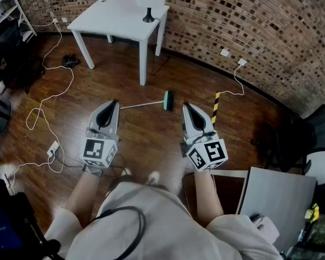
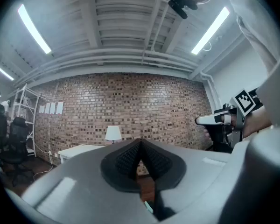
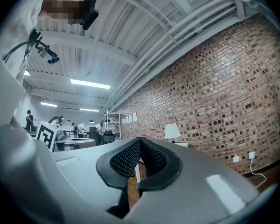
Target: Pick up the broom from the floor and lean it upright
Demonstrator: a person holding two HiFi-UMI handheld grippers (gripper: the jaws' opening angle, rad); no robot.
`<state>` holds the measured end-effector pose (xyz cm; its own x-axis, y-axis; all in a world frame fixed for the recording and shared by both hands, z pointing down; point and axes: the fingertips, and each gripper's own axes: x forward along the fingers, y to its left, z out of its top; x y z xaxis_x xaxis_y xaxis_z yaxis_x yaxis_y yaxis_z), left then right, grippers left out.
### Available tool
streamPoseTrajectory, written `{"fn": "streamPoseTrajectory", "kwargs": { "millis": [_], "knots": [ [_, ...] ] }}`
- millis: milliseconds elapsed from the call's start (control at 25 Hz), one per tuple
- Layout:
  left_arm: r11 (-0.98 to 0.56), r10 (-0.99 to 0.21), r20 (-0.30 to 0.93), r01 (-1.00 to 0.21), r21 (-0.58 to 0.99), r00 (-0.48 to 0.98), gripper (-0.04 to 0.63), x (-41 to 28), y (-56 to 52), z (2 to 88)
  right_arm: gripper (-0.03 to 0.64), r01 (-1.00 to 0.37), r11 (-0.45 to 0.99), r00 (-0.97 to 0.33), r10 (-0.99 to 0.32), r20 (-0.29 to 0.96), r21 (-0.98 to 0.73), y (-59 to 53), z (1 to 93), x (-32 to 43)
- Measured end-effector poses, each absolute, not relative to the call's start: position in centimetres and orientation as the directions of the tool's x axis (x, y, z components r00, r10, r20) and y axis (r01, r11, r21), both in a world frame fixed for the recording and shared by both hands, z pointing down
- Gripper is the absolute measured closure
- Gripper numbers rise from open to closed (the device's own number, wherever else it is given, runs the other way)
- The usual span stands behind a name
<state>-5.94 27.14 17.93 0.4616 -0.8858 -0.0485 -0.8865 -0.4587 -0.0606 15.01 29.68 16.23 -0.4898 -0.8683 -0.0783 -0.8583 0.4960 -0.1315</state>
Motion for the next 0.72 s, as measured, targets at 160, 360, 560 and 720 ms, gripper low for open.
{"fn": "streamPoseTrajectory", "kwargs": {
  "millis": [160, 360, 560, 720],
  "knots": [
    [-0.471, -0.879, -0.057, -0.881, -0.045, 0.473, 0.594, -4.0, 26.7, 18.0, 0.604, -0.864, 0.488, -0.483, -0.873, -0.065, -0.122, 29.7, 16.3, 16.7],
    [-0.472, -0.879, -0.062, -0.881, -0.04, 0.473, 0.594, -4.2, 24.4, 18.1, 0.604, -0.875, 0.47, -0.467, -0.883, -0.05, -0.12, 27.6, 17.1, 16.9],
    [-0.467, -0.882, -0.048, -0.884, -0.025, 0.468, 0.594, -4.6, 19.9, 19.5, 0.604, -0.879, 0.461, -0.46, -0.887, -0.039, -0.117, 23.2, 17.8, 17.2],
    [-0.475, -0.878, -0.043, -0.88, -0.021, 0.476, 0.594, -4.9, 15.0, 20.2, 0.604, -0.886, 0.449, -0.447, -0.894, -0.044, -0.12, 18.3, 18.1, 16.9]
  ]
}}
